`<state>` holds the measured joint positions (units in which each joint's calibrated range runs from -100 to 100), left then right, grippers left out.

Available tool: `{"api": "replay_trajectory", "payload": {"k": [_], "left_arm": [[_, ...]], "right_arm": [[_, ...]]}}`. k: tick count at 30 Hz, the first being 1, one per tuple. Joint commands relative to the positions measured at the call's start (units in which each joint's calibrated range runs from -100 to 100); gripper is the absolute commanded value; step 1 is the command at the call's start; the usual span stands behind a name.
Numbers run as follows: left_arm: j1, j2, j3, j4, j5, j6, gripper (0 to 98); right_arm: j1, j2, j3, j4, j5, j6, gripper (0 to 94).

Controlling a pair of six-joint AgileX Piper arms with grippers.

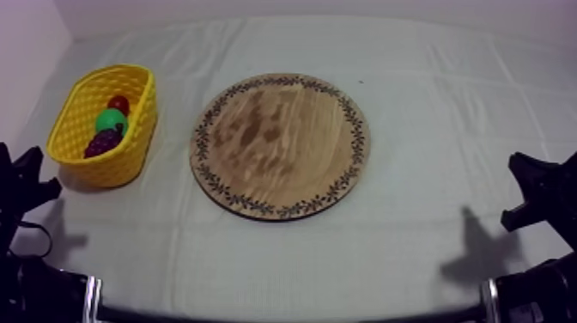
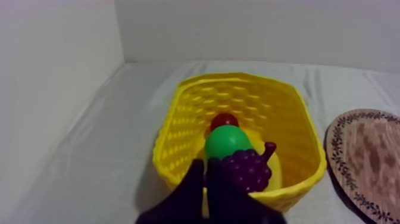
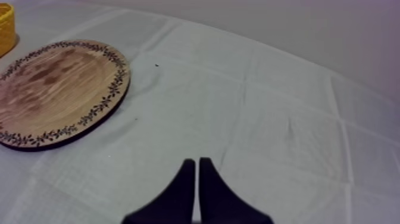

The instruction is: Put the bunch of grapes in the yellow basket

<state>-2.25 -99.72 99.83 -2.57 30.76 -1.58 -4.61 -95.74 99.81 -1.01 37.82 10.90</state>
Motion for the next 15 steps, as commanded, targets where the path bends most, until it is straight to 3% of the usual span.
{"api": "replay_trajectory", "payload": {"k": [1,15], "left_arm": [[0.0,0.0,0.1,0.14,0.3,-0.1,0.0],[-0.1,0.0,0.0,0.31,2.4,-0.2,0.0]], "right_arm": [[0.0,0.0,0.0,0.0,0.0,0.0,0.4],[0.0,0.0,0.0,0.0,0.0,0.0,0.4]]}}
